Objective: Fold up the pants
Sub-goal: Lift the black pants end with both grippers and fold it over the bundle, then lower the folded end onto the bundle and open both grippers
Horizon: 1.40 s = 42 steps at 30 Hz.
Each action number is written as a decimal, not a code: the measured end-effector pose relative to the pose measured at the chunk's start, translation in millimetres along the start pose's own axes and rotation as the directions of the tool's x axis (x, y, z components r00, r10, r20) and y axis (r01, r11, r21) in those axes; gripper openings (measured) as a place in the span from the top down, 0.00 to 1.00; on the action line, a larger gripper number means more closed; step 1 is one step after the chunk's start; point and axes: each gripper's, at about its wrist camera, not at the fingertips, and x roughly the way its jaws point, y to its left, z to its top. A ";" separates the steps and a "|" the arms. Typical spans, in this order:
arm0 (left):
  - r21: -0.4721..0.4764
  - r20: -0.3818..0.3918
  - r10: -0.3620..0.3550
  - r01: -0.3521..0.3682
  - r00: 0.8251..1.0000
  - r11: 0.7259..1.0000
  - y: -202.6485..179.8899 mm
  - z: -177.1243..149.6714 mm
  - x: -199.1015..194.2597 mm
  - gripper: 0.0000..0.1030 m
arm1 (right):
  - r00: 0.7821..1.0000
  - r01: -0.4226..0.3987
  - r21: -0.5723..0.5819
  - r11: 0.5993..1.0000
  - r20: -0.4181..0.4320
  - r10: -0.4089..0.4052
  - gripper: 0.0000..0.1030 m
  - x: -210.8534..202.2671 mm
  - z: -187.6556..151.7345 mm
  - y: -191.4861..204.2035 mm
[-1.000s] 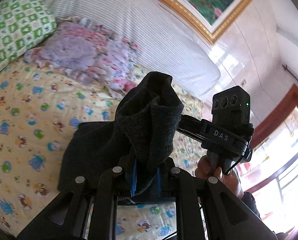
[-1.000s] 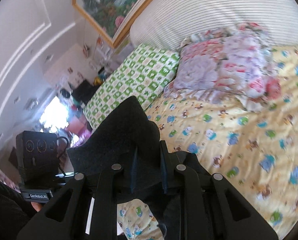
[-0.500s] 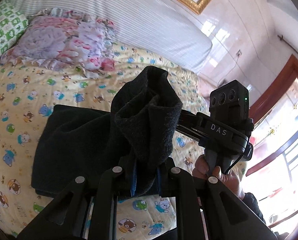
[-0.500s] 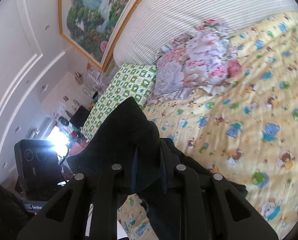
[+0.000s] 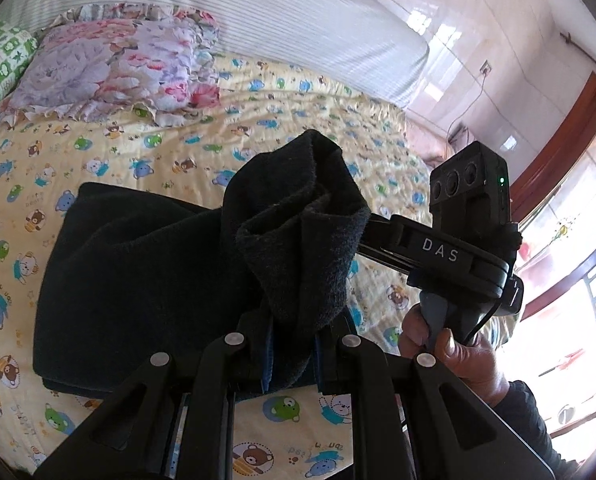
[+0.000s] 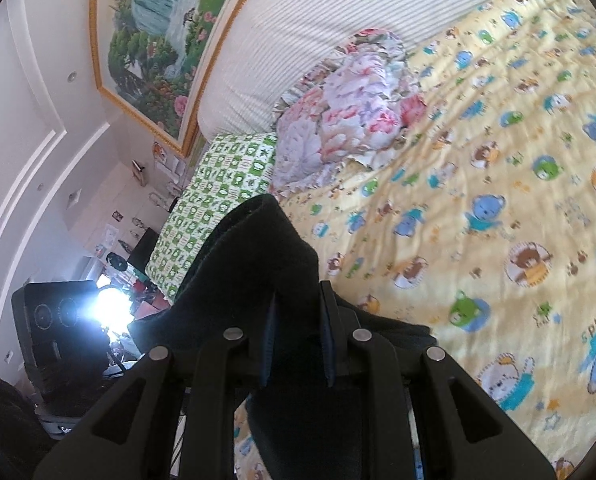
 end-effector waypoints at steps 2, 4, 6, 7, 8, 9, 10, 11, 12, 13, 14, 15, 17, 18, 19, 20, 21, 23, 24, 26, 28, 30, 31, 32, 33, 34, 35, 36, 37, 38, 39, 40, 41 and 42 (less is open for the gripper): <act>0.004 -0.008 0.000 0.000 1.000 1.000 -1.3 -1.6 3.6 0.86 | 1.000 0.010 0.006 1.000 0.003 -0.010 0.79 -2.1 -2.5 -3.9; 0.014 -0.016 0.003 -0.003 1.000 1.000 -3.7 -4.0 6.7 0.86 | 1.000 0.022 0.007 1.000 0.005 -0.022 0.79 -4.0 -4.1 -6.4; 0.029 -0.022 0.011 -0.011 1.000 1.000 -7.2 -7.4 9.4 0.85 | 0.999 0.033 0.012 0.999 0.005 -0.033 0.80 -6.6 -6.5 -9.0; 0.037 -0.024 0.015 -0.014 1.000 0.999 -8.1 -8.8 10.8 0.84 | 0.999 0.038 0.013 0.999 0.004 -0.038 0.80 -7.5 -7.4 -10.0; 0.041 -0.024 0.016 -0.015 1.000 0.999 -8.8 -10.0 12.0 0.84 | 0.999 0.050 0.015 0.999 0.000 -0.050 0.79 -9.1 -8.4 -10.7; 0.042 -0.025 0.014 -0.013 1.000 0.999 -9.4 -11.3 13.0 0.84 | 0.998 0.060 0.019 0.998 -0.002 -0.060 0.79 -10.5 -9.3 -11.3; 0.041 -0.027 0.013 -0.011 1.000 0.999 -9.2 -11.7 13.5 0.84 | 0.998 0.069 0.020 0.997 -0.002 -0.069 0.79 -11.7 -10.2 -11.4; 0.039 -0.027 0.011 -0.010 1.000 0.999 -8.5 -11.1 14.4 0.80 | 0.997 0.082 0.018 0.996 -0.001 -0.082 0.79 -13.1 -11.2 -11.1; 0.037 -0.027 0.006 -0.005 1.000 0.999 -8.1 -11.0 14.4 0.79 | 0.995 0.100 0.009 0.995 0.002 -0.100 0.79 -14.9 -12.8 -10.0; 0.035 -0.028 0.001 0.000 1.000 0.999 -7.8 -10.8 14.3 0.77 | 0.994 0.112 0.008 0.994 0.004 -0.112 0.79 -16.4 -13.9 -9.5; 0.031 -0.030 -0.007 0.008 1.000 0.999 -6.8 -10.6 14.2 0.74 | 0.992 0.125 0.009 0.992 0.006 -0.125 0.79 -18.2 -14.5 -9.3; 0.027 -0.031 -0.016 0.016 0.999 0.999 -6.3 -10.8 13.8 0.73 | 0.989 0.145 0.011 0.989 0.012 -0.145 0.76 -21.1 -15.1 -9.0; 0.024 -0.032 -0.032 0.033 0.999 0.999 -5.0 -11.4 11.9 0.67 | 0.980 0.198 0.025 0.980 0.029 -0.199 0.60 -29.1 -16.3 -9.7; 0.024 -0.032 -0.036 0.036 0.999 0.999 -5.1 -11.9 10.4 0.66 | 0.975 0.216 0.034 0.976 0.041 -0.217 0.50 -33.4 -16.8 -10.6; 0.025 -0.034 -0.044 0.045 0.998 0.999 -5.3 -13.1 8.9 0.61 | 0.972 0.226 0.044 0.973 0.055 -0.229 0.48 -37.7 -17.5 -11.3; 0.025 -0.037 -0.053 0.054 0.998 0.998 -5.3 -14.0 7.8 0.55 | 0.969 0.232 0.054 0.971 0.072 -0.236 0.48 -42.5 -18.4 -11.3; 0.023 -0.041 -0.066 0.067 0.997 0.997 -5.5 -15.5 6.1 0.52 | 0.967 0.230 0.066 0.971 0.096 -0.236 0.48 -50.0 -20.7 -10.2; 0.029 -0.045 -0.086 0.087 0.995 0.996 -7.7 -18.3 3.2 0.46 | 0.961 0.240 0.079 0.968 0.122 -0.248 0.47 -58.6 -22.7 -7.5; 0.034 -0.045 -0.088 0.090 0.995 0.995 -9.4 -20.8 0.9 0.46 | 0.955 0.252 0.084 0.964 0.138 -0.261 0.45 -64.3 -24.3 -4.0; 0.038 -0.048 -0.100 0.102 0.994 0.994 -11.3 -23.4 -1.5 0.45 | 0.951 0.252 0.088 0.964 0.160 -0.263 0.37 -72.2 -26.5 2.0; 0.034 -0.049 -0.109 0.110 0.993 0.993 -10.7 -24.7 -4.7 0.45 | 0.949 0.250 0.089 0.964 0.176 -0.262 0.33 -75.9 -27.5 9.2; 0.025 -0.046 -0.123 0.124 0.991 0.992 -8.0 -24.7 -9.6 0.45 | 0.945 0.255 0.082 0.963 0.188 -0.266 0.31 -78.8 -29.0 17.5; 0.022 -0.043 -0.126 0.127 0.991 0.992 -6.4 -24.7 -12.0 0.45 | 0.944 0.260 0.078 0.963 0.187 -0.270 0.31 -79.0 -29.6 20.4; 0.018 -0.039 -0.126 0.127 0.991 0.992 -4.8 -24.6 -14.9 0.44 | 0.943 0.268 0.076 0.960 0.186 -0.278 0.29 -77.8 -29.7 23.6; 0.014 -0.032 -0.125 0.126 0.992 0.992 -2.4 -24.4 -18.2 0.44 | 0.939 0.280 0.076 0.957 0.184 -0.289 0.26 -76.7 -30.0 28.0; 0.008 -0.023 -0.122 0.122 0.992 0.993 0.9 -24.4 -22.2 0.43 | 0.939 0.283 0.075 0.956 0.184 -0.292 0.24 -76.2 -31.0 30.2; 0.000 -0.017 -0.120 0.120 0.993 0.993 4.8 -24.5 -25.9 0.43 | 0.938 0.284 0.073 0.956 0.184 -0.293 0.22 -76.0 -32.4 32.3; -0.009 -0.012 -0.121 0.121 0.993 0.993 8.5 -24.1 -28.4 0.43 | 0.938 0.285 0.068 0.956 0.188 -0.292 0.22 -75.0 -34.0 35.8; -0.019 -0.008 -0.121 0.121 0.993 0.992 12.3 -24.1 -31.0 0.43 | 0.938 0.285 0.066 0.956 0.189 -0.292 0.22 -74.5 -35.2 37.8; -0.027 -0.004 -0.118 0.118 0.993 0.993 15.8 -24.0 -33.3 0.43 | 0.938 0.286 0.065 0.956 0.187 -0.293 0.22 -73.6 -36.6 39.4; -0.041 0.003 -0.114 0.114 0.994 0.993 21.5 -23.9 -36.8 0.43 | 0.938 0.289 0.066 0.955 0.180 -0.296 0.21 -71.6 -36.9 41.0; -0.050 0.007 -0.112 0.112 0.994 0.992 25.7 -23.7 -38.9 0.42 | 0.937 0.295 0.066 0.953 0.177 -0.302 0.21 -70.1 -38.1 43.3; -0.063 0.013 -0.110 0.111 0.994 0.992 30.9 -23.3 -41.5 0.42 | 0.936 0.298 0.062 0.953 0.176 -0.304 0.21 -69.1 -38.7 45.4; -0.071 0.017 -0.108 0.109 0.994 0.991 34.1 -23.5 -42.9 0.42 | 0.936 0.301 0.057 0.952 0.174 -0.306 0.21 -67.9 -39.1 47.4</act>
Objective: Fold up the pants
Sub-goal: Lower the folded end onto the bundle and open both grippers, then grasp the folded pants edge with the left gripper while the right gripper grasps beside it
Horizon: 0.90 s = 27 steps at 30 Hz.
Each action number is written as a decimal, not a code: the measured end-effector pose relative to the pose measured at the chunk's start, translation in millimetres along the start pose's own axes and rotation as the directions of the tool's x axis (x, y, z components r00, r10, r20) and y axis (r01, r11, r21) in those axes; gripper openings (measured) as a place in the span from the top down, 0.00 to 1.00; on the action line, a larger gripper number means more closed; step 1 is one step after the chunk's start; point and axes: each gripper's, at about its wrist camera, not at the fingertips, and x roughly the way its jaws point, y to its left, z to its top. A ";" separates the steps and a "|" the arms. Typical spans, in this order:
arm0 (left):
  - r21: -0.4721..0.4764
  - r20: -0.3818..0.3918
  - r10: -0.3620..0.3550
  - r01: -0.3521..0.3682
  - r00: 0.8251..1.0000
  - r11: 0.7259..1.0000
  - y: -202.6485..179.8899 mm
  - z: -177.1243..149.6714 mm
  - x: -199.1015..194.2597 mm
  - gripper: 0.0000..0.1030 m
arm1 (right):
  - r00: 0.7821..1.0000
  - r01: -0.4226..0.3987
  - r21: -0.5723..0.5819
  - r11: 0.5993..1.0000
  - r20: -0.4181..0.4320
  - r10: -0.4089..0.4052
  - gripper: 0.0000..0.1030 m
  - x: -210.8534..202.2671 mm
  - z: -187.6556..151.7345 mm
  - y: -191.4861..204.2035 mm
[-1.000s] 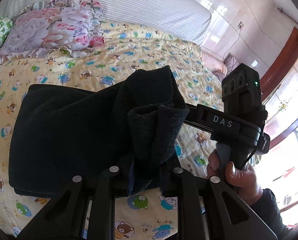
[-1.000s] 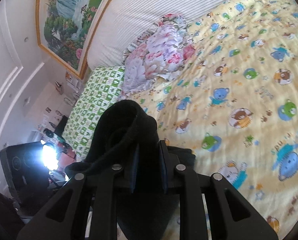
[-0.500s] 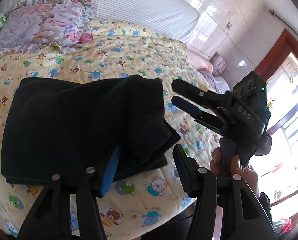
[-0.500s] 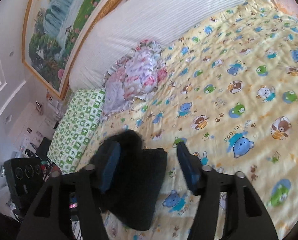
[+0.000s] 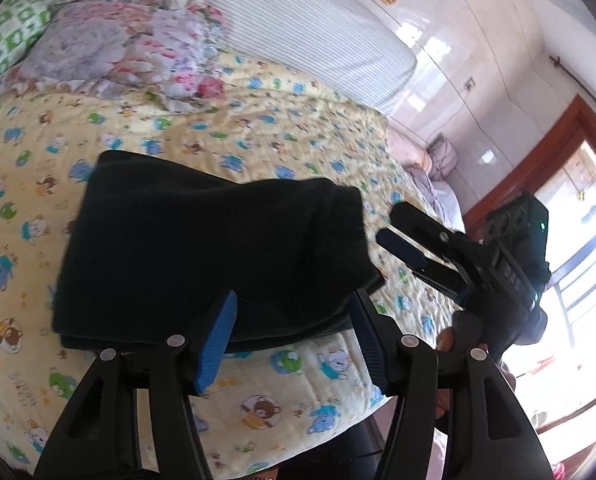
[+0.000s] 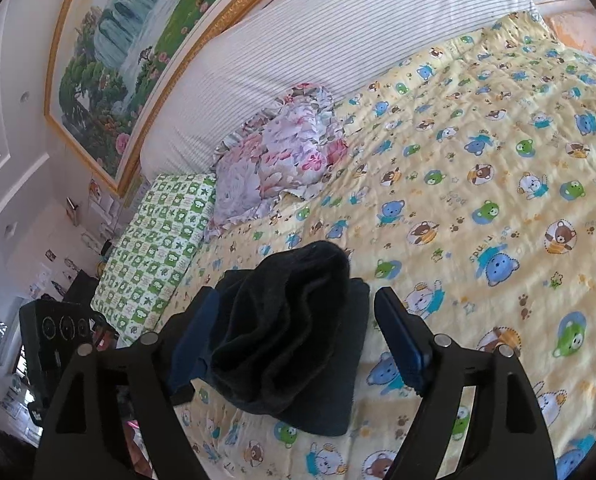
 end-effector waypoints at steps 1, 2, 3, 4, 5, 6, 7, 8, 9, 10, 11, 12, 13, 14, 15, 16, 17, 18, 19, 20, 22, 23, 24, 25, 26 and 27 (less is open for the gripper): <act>-0.011 0.005 0.002 -0.002 1.000 1.000 4.1 0.7 -2.7 0.42 | 1.000 0.003 -0.004 1.000 -0.002 -0.003 0.21 0.5 -0.7 2.6; -0.020 0.010 0.004 -0.003 1.000 1.000 7.8 1.1 -5.3 0.42 | 1.000 0.004 -0.006 1.000 -0.003 -0.004 0.21 1.0 -1.3 4.4; -0.032 0.016 0.006 -0.005 1.000 0.999 12.4 1.9 -8.4 0.42 | 1.000 0.003 -0.008 1.000 -0.003 -0.003 0.21 1.1 -2.0 6.4; -0.039 0.021 0.007 -0.006 1.000 0.999 15.6 2.0 -11.1 0.42 | 1.000 0.003 -0.010 1.000 -0.005 -0.003 0.21 1.7 -2.5 8.2; -0.045 0.025 0.008 -0.007 1.000 0.999 18.4 2.1 -13.4 0.42 | 1.000 0.005 -0.011 1.000 -0.006 -0.005 0.20 2.2 -3.2 10.0; -0.054 0.031 0.010 -0.008 0.999 0.999 23.0 3.2 -16.0 0.42 | 1.000 0.006 -0.011 1.000 -0.009 -0.006 0.20 3.5 -3.5 11.1; -0.060 0.036 0.011 -0.009 0.999 0.998 25.5 4.5 -16.6 0.42 | 1.000 0.009 -0.010 1.000 -0.012 -0.009 0.20 4.4 -4.3 12.6; -0.069 0.045 0.014 -0.011 0.999 0.998 29.7 5.1 -20.0 0.42 | 1.000 0.014 -0.012 1.000 -0.016 -0.014 0.20 5.4 -4.9 13.9; -0.076 0.051 0.017 -0.013 0.999 0.997 32.4 5.2 -22.2 0.41 | 1.000 0.021 -0.014 1.000 -0.019 -0.022 0.19 6.1 -5.5 15.2; -0.083 0.056 0.018 -0.013 0.998 0.996 35.1 5.5 -24.3 0.41 | 0.999 0.027 -0.016 1.000 -0.020 -0.027 0.19 6.6 -6.1 16.6; -0.090 0.061 0.020 -0.015 0.998 0.996 38.6 5.9 -26.6 0.40 | 0.999 0.032 -0.018 0.999 -0.022 -0.033 0.18 7.2 -7.2 18.9; -0.098 0.066 0.025 -0.019 0.998 0.995 42.6 6.0 -28.5 0.40 | 0.999 0.036 -0.019 0.999 -0.024 -0.037 0.18 7.5 -7.8 20.1; -0.105 0.068 0.030 -0.023 0.997 0.994 47.1 6.2 -30.3 0.40 | 0.999 0.042 -0.022 0.999 -0.024 -0.043 0.18 7.7 -8.8 21.8; -0.111 0.069 0.033 -0.026 0.997 0.993 51.0 6.4 -31.6 0.40 | 0.998 0.053 -0.027 0.998 -0.025 -0.054 0.18 8.1 -10.4 23.6; -0.118 0.071 0.038 -0.029 0.997 0.993 54.9 6.2 -33.2 0.40 | 0.997 0.065 -0.030 0.997 -0.027 -0.066 0.17 9.2 -11.3 24.6; -0.129 0.076 0.044 -0.034 0.996 0.991 59.9 6.0 -35.3 0.40 | 0.997 0.074 -0.032 0.997 -0.029 -0.075 0.17 10.2 -12.2 24.9; -0.138 0.079 0.047 -0.036 0.996 0.990 64.9 6.0 -37.3 0.40 | 0.996 0.080 -0.033 0.996 -0.032 -0.081 0.17 11.0 -13.1 25.2; -0.145 0.080 0.050 -0.038 0.996 0.989 69.4 6.4 -38.1 0.40 | 0.996 0.086 -0.031 0.996 -0.035 -0.087 0.17 12.3 -14.3 25.1; -0.152 0.080 0.055 -0.042 0.995 0.987 73.2 6.8 -38.7 0.40 | 0.995 0.091 -0.029 0.995 -0.038 -0.092 0.17 13.5 -15.2 25.0; -0.159 0.081 0.058 -0.045 0.995 0.986 76.9 6.5 -40.4 0.40 | 0.995 0.095 -0.030 0.995 -0.041 -0.096 0.17 14.4 -15.7 25.0; -0.167 0.075 0.058 -0.045 0.995 0.985 85.1 7.3 -40.9 0.38 | 0.993 0.104 -0.030 0.994 -0.046 -0.105 0.17 17.1 -17.0 24.0; -0.171 0.070 0.062 -0.049 0.996 0.984 88.5 7.5 -40.3 0.38 | 0.993 0.107 -0.029 0.994 -0.050 -0.108 0.17 18.2 -17.8 23.7; -0.177 0.071 0.068 -0.054 0.995 0.983 91.5 7.0 -40.6 0.38 | 0.992 0.110 -0.027 0.994 -0.056 -0.112 0.17 20.0 -18.8 22.2; -0.180 0.070 0.069 -0.056 0.995 0.982 94.2 7.2 -40.3 0.38 | 0.992 0.114 -0.024 0.993 -0.059 -0.115 0.17 20.2 -19.9 22.4; -0.183 0.064 0.070 -0.057 0.995 0.981 97.0 7.6 -39.0 0.38 | 0.991 0.117 -0.019 0.993 -0.063 -0.118 0.17 21.0 -21.3 20.6; -0.187 0.061 0.071 -0.059 0.996 0.981 99.4 8.1 -37.6 0.38 | 0.991 0.117 -0.014 0.993 -0.064 -0.118 0.17 21.2 -22.9 20.4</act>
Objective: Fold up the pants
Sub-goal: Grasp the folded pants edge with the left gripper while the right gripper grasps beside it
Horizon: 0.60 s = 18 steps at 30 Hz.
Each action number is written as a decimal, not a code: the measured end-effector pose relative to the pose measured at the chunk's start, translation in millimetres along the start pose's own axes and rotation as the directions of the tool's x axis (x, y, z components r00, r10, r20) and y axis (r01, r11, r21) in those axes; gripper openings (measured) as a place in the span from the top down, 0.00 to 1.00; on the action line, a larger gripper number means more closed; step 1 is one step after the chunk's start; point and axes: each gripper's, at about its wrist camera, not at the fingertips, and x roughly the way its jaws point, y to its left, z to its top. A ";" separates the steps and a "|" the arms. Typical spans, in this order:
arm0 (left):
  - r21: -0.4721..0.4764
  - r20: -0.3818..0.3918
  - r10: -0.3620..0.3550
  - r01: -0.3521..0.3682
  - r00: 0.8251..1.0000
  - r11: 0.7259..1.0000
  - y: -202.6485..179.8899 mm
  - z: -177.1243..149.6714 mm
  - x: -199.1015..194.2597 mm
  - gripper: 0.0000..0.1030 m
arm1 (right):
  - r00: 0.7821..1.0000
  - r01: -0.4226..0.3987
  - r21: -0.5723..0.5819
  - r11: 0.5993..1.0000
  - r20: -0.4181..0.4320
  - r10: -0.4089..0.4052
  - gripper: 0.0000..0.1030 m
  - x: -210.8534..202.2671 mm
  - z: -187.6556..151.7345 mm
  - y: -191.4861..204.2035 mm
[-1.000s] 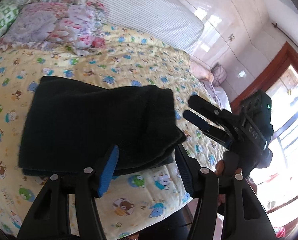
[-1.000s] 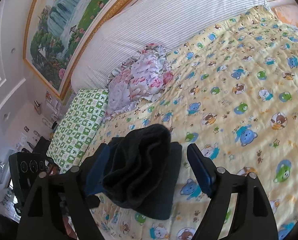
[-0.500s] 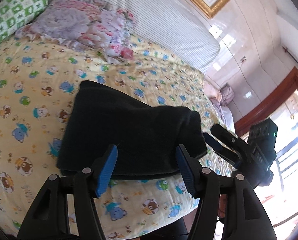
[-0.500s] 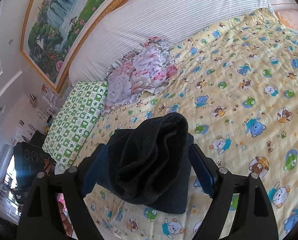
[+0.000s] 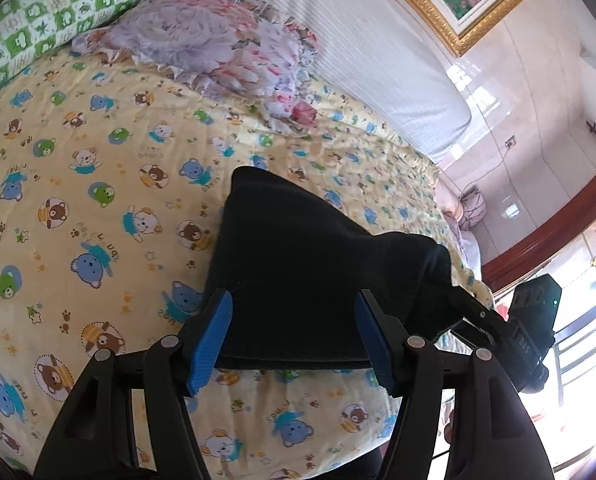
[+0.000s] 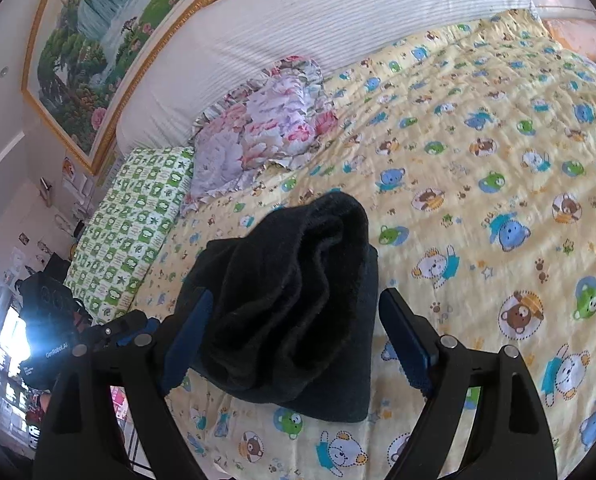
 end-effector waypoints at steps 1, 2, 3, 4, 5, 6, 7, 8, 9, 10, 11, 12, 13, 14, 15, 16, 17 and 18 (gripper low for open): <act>-0.001 -0.003 0.001 -0.001 1.000 1.000 1.7 0.5 1.1 0.38 | 1.000 0.000 0.007 1.000 -0.003 0.000 0.17 0.8 -1.9 -1.0; -0.001 -0.008 0.004 -0.004 1.000 1.000 3.6 1.4 3.1 0.38 | 1.000 0.001 0.014 1.000 -0.005 0.000 0.17 1.0 -4.0 -2.3; 0.000 -0.012 0.007 -0.007 1.000 1.000 5.0 2.3 5.4 0.38 | 1.000 0.000 0.019 1.000 -0.006 0.000 0.17 1.0 -5.7 -3.2; -0.001 -0.016 0.012 -0.012 1.000 1.000 6.4 3.0 7.3 0.38 | 1.000 -0.004 0.027 1.000 -0.007 0.004 0.17 1.2 -8.4 -5.0; -0.003 -0.023 0.016 -0.016 1.000 1.000 8.0 3.4 9.6 0.38 | 1.000 -0.003 0.033 0.999 -0.009 0.003 0.17 1.5 -10.6 -6.0; -0.005 -0.026 0.017 -0.017 1.000 1.000 9.2 4.2 12.0 0.38 | 1.000 -0.002 0.036 0.999 -0.011 0.002 0.17 2.2 -12.0 -6.3; -0.006 -0.032 0.020 -0.020 0.999 1.000 10.9 5.2 14.8 0.38 | 1.000 -0.001 0.044 0.999 -0.018 0.002 0.17 3.4 -14.7 -8.3; -0.006 -0.036 0.024 -0.024 0.999 1.000 12.1 6.6 17.8 0.37 | 1.000 -0.002 0.052 0.999 -0.022 0.003 0.17 4.1 -16.7 -9.9; -0.005 -0.041 0.028 -0.028 0.999 1.000 13.1 7.4 20.4 0.37 | 1.000 -0.007 0.063 0.998 -0.024 0.009 0.17 4.7 -19.0 -11.0; -0.005 -0.048 0.033 -0.033 0.998 0.999 14.6 8.6 24.0 0.37 | 1.000 -0.012 0.070 0.997 -0.025 0.014 0.17 5.4 -20.7 -12.4; -0.005 -0.054 0.035 -0.035 0.998 0.999 15.6 9.7 26.7 0.37 | 1.000 -0.015 0.077 0.997 -0.026 0.017 0.17 6.2 -22.3 -13.3; -0.003 -0.061 0.038 -0.038 0.997 0.999 17.3 11.5 30.6 0.36 | 0.999 -0.019 0.084 0.996 -0.030 0.022 0.17 7.6 -24.1 -14.7; -0.002 -0.068 0.040 -0.041 0.997 0.999 18.6 12.5 33.6 0.36 | 0.999 -0.022 0.087 0.996 -0.033 0.025 0.17 8.9 -25.0 -15.6; -0.003 -0.076 0.040 -0.040 0.996 0.999 20.0 13.8 37.5 0.35 | 0.999 -0.024 0.088 0.996 -0.035 0.027 0.17 9.8 -25.3 -16.0; -0.004 -0.081 0.038 -0.039 0.996 0.999 21.5 14.2 40.3 0.35 | 0.999 -0.025 0.091 0.995 -0.038 0.029 0.17 11.6 -25.6 -17.0; -0.005 -0.085 0.038 -0.039 0.996 0.999 22.7 14.8 43.1 0.33 | 0.999 -0.028 0.093 0.995 -0.038 0.032 0.17 12.5 -25.4 -17.9; -0.005 -0.089 0.039 -0.039 0.995 0.999 24.2 15.4 45.5 0.33 | 0.999 -0.032 0.095 0.995 -0.038 0.036 0.17 13.4 -25.2 -18.8; -0.005 -0.095 0.038 -0.039 0.995 0.999 26.3 15.8 49.6 0.33 | 0.998 -0.040 0.098 0.994 -0.037 0.044 0.17 14.3 -25.2 -20.0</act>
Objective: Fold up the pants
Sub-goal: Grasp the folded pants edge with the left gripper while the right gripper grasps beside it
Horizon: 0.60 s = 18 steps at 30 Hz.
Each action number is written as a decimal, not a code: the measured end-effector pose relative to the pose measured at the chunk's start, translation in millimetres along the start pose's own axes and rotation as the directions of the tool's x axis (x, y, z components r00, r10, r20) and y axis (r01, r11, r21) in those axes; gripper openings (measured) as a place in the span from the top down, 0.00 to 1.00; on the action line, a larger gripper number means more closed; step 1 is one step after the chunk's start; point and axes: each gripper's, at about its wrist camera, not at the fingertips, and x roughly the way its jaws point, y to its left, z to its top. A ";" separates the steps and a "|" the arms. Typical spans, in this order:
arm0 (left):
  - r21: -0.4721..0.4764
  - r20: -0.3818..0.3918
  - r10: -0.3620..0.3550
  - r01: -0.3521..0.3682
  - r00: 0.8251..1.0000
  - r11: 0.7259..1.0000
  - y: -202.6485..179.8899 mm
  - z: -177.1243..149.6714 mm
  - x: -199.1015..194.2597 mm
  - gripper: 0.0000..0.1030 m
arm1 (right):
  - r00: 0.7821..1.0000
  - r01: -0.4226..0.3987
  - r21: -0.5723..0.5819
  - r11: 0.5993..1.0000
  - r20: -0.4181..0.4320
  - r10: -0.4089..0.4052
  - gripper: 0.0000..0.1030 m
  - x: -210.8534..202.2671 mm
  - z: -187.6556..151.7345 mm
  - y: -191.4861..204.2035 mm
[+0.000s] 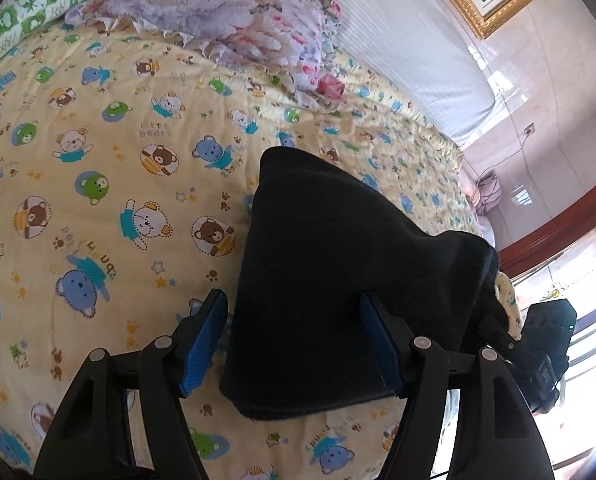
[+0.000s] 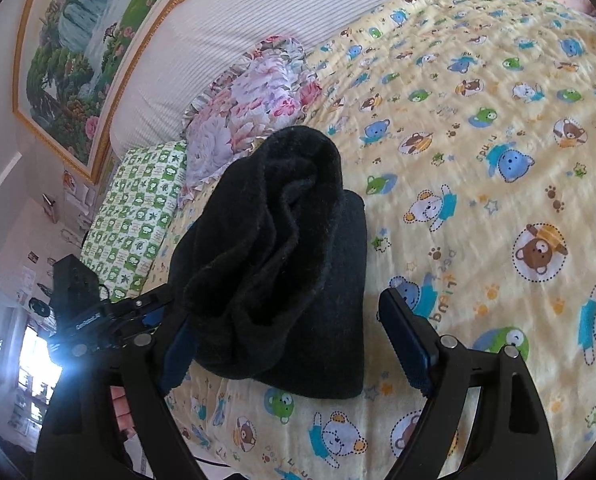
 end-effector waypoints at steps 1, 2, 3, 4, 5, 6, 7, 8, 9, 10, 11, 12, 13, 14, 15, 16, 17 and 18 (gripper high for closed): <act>-0.001 -0.007 0.001 -0.001 1.000 1.000 1.2 0.3 3.1 0.32 | 1.000 -0.011 0.002 1.000 0.000 0.011 0.17 0.9 0.2 -1.3; -0.004 -0.014 -0.001 0.001 1.000 1.000 2.3 0.7 6.3 0.32 | 1.000 -0.015 0.001 1.000 0.001 0.015 0.17 1.2 0.3 -2.1; -0.013 -0.024 -0.008 0.008 1.000 1.000 5.2 1.3 10.7 0.32 | 1.000 -0.022 0.001 1.000 -0.001 0.022 0.17 2.5 0.6 -3.2; -0.021 -0.032 -0.017 0.017 0.999 1.000 7.6 1.7 13.6 0.32 | 1.000 -0.030 0.002 1.000 -0.005 0.030 0.17 4.2 0.8 -4.6; -0.032 -0.043 -0.030 0.029 0.999 0.999 11.1 2.3 17.2 0.32 | 0.999 -0.035 0.004 0.999 -0.006 0.035 0.17 4.9 0.6 -5.0; -0.039 -0.051 -0.040 0.038 0.998 0.999 13.5 2.6 20.4 0.32 | 0.999 -0.042 0.007 0.999 -0.008 0.042 0.17 6.0 0.2 -5.5; -0.042 -0.053 -0.047 0.045 0.997 0.998 14.8 2.3 22.7 0.33 | 0.999 -0.048 0.008 0.999 -0.008 0.048 0.17 7.2 0.5 -6.7; -0.040 -0.057 -0.057 0.055 0.997 0.998 16.6 2.2 25.5 0.34 | 0.999 -0.053 0.007 0.999 -0.008 0.053 0.18 8.1 0.6 -7.7; -0.037 -0.061 -0.064 0.062 0.996 0.997 16.9 2.3 28.2 0.39 | 0.998 -0.059 0.006 0.998 -0.012 0.059 0.18 9.7 0.7 -8.9; -0.033 -0.067 -0.073 0.071 0.995 0.997 16.8 2.2 30.4 0.43 | 0.998 -0.062 0.005 0.998 -0.014 0.062 0.18 10.8 0.5 -9.8; -0.026 -0.065 -0.067 0.065 0.996 0.998 15.6 1.9 31.6 0.44 | 0.998 -0.066 0.003 0.998 -0.016 0.066 0.21 11.8 0.5 -10.4; -0.016 -0.059 -0.060 0.059 0.996 0.998 13.8 2.3 32.0 0.46 | 0.997 -0.072 -0.002 0.997 -0.024 0.072 0.26 13.2 -0.2 -10.2; -0.007 -0.055 -0.056 0.056 0.997 0.998 11.6 2.0 31.2 0.50 | 0.996 -0.086 -0.001 0.996 -0.032 0.086 0.28 15.2 -0.4 -10.2; 0.003 -0.048 -0.055 0.055 0.997 0.998 8.9 1.9 30.2 0.55 | 0.994 -0.098 0.007 0.995 -0.037 0.098 0.29 16.4 -1.3 -10.0; 0.009 -0.042 -0.059 0.060 0.997 0.998 7.1 1.5 28.5 0.59 | 0.994 -0.100 0.008 0.995 -0.033 0.100 0.34 16.4 -1.8 -9.4; 0.013 -0.036 -0.068 0.068 0.997 0.998 5.9 1.6 26.8 0.66 | 0.994 -0.105 0.007 0.994 -0.033 0.105 0.36 16.3 -1.8 -8.9; 0.020 -0.030 -0.073 0.074 0.997 0.997 2.9 1.9 24.6 0.69 | 0.993 -0.115 0.011 0.993 -0.028 0.116 0.41 15.3 -1.5 -9.0; 0.029 -0.027 -0.066 0.067 0.997 0.997 0.7 1.8 22.6 0.69 | 0.993 -0.119 0.013 0.993 -0.024 0.119 0.43 14.2 -1.5 -8.6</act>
